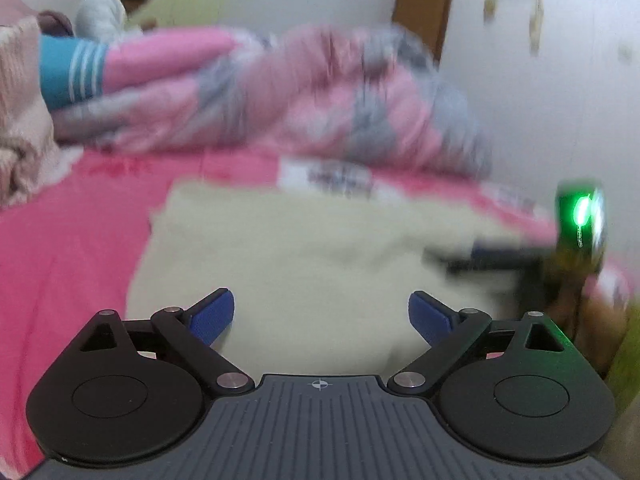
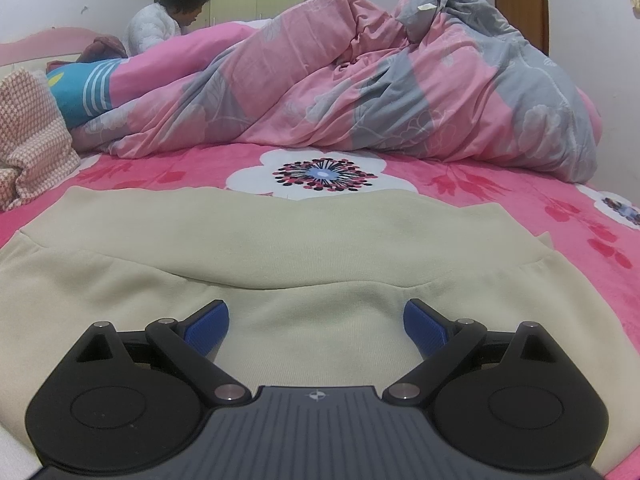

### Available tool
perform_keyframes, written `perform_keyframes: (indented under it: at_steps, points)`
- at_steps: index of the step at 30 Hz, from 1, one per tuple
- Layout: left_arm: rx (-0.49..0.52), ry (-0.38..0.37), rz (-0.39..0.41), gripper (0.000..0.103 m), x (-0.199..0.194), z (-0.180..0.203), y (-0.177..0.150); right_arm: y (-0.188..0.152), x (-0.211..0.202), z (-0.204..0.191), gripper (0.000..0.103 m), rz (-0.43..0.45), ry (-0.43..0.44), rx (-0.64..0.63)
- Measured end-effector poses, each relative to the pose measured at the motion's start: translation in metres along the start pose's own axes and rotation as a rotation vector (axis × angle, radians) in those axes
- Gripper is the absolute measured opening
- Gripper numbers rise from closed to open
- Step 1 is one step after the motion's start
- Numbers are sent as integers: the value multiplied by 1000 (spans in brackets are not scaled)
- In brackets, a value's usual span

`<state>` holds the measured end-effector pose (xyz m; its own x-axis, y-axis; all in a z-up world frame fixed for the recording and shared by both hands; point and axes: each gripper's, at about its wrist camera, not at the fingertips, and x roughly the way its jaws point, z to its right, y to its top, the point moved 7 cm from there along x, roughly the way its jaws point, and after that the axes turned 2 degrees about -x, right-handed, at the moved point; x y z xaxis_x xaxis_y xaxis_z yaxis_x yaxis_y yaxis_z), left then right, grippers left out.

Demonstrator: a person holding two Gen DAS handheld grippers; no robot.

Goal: Fold clothes

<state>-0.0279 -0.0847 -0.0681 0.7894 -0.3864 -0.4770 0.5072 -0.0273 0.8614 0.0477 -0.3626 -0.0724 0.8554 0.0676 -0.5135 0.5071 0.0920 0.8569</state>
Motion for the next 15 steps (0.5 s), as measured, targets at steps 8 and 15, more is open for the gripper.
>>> perform_keyframes:
  at_steps: [8, 15]
  points:
    - [-153, 12, 22, 91, -29, -41, 15, -1, 0, 0, 97, 8, -1, 2]
    - [-119, -207, 58, 91, 24, 7, 46, -1, -1, 1, 97, 12, -1, 4]
